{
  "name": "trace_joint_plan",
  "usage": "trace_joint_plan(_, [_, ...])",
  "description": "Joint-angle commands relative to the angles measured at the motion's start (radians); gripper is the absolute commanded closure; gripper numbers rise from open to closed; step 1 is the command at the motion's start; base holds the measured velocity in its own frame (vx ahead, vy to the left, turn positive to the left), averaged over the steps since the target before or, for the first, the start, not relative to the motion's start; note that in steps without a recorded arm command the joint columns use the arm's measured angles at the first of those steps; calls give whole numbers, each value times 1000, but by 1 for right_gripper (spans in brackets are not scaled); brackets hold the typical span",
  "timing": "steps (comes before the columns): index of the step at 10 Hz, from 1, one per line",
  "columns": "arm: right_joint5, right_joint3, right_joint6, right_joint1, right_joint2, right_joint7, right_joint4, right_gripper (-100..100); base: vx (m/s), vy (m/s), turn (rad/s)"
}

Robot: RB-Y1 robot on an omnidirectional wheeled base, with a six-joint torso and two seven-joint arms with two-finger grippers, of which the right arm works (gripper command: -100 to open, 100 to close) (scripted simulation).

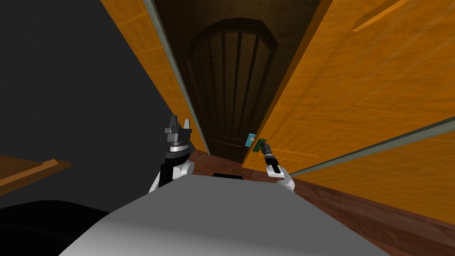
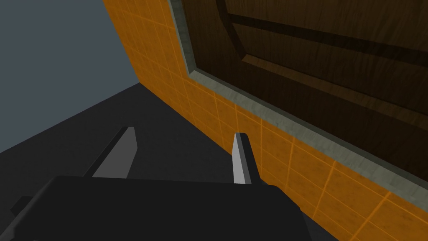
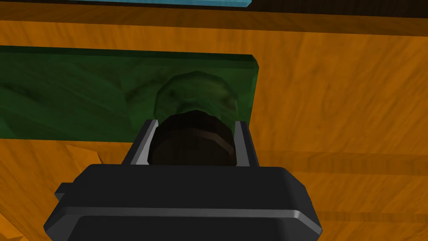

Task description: Pull the door open

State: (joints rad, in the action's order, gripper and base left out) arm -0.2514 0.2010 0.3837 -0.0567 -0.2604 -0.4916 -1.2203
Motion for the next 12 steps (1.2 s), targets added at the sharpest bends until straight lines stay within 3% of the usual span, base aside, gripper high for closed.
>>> trace_joint_plan(1, [2,12,-2,-18,-12,-4,5,100,-127,-55,-65])
trace_joint_plan(4, [2,18,-2,-37,-27,-14,6,100,-186,-63,-66])
trace_joint_plan(5, [-4,-1,6,-43,-22,-23,-19,-100,-200,-30,36])
trace_joint_plan(11, [-24,-57,19,-69,-38,-77,-74,-100,-196,29,53])
trace_joint_plan(12, [-22,-51,19,-64,-35,-70,-65,-100,-82,16,5])
